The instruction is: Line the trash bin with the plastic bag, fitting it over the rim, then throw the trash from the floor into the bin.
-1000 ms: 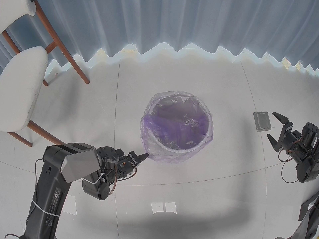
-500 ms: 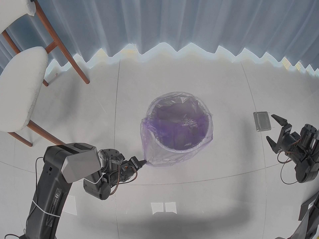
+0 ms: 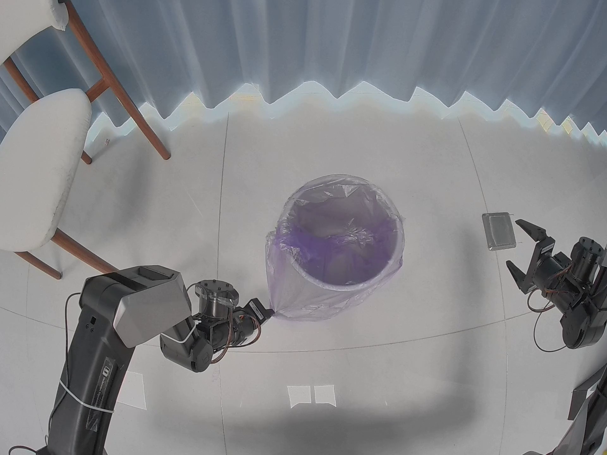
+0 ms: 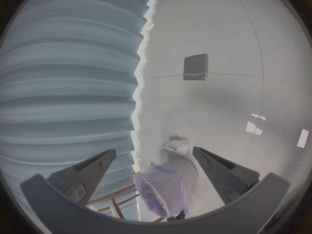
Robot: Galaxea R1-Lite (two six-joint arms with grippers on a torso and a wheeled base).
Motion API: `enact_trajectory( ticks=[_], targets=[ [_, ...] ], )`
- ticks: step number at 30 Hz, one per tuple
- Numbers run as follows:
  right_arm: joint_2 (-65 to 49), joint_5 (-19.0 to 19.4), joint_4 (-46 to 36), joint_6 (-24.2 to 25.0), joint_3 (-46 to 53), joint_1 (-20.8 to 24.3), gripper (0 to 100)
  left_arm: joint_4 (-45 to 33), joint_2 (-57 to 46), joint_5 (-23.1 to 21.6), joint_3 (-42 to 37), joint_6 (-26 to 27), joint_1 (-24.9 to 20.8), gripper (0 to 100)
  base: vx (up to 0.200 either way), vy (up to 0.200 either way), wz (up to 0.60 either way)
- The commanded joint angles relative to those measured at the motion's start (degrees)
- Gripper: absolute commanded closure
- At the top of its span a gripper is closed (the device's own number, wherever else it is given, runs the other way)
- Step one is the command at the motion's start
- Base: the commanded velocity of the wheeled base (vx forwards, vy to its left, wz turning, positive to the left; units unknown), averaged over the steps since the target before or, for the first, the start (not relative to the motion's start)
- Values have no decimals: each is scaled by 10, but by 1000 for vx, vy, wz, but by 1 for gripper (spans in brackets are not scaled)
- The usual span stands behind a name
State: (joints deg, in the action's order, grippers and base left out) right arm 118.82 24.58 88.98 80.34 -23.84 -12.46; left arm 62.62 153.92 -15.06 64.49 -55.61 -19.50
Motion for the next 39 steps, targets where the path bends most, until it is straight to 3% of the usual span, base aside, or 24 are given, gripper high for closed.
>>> enact_trajectory(
  ticks=[1,19,20,27,31,36,39],
  targets=[
    [2,0,10,0,0,0,0,-16,-7,9,18,0,-1,100,0,0,0],
    [9,0,10,0,0,0,0,-90,-11,28,49,-3,-2,100,0,0,0],
    [12,0,10,0,-1,0,0,-88,-11,28,47,-3,-2,0,0,0,0],
    [16,0,10,0,-1,0,0,-65,-9,34,41,-4,-4,0,0,0,0],
    [13,0,10,0,0,-7,0,18,-3,37,13,-6,-3,0,0,0,0],
    [15,0,10,1,1,-7,0,247,2,25,-72,-36,2,0,0,0,0],
    [15,0,10,3,2,-7,0,264,-30,10,-120,-85,2,0,0,0,0]
  ],
)
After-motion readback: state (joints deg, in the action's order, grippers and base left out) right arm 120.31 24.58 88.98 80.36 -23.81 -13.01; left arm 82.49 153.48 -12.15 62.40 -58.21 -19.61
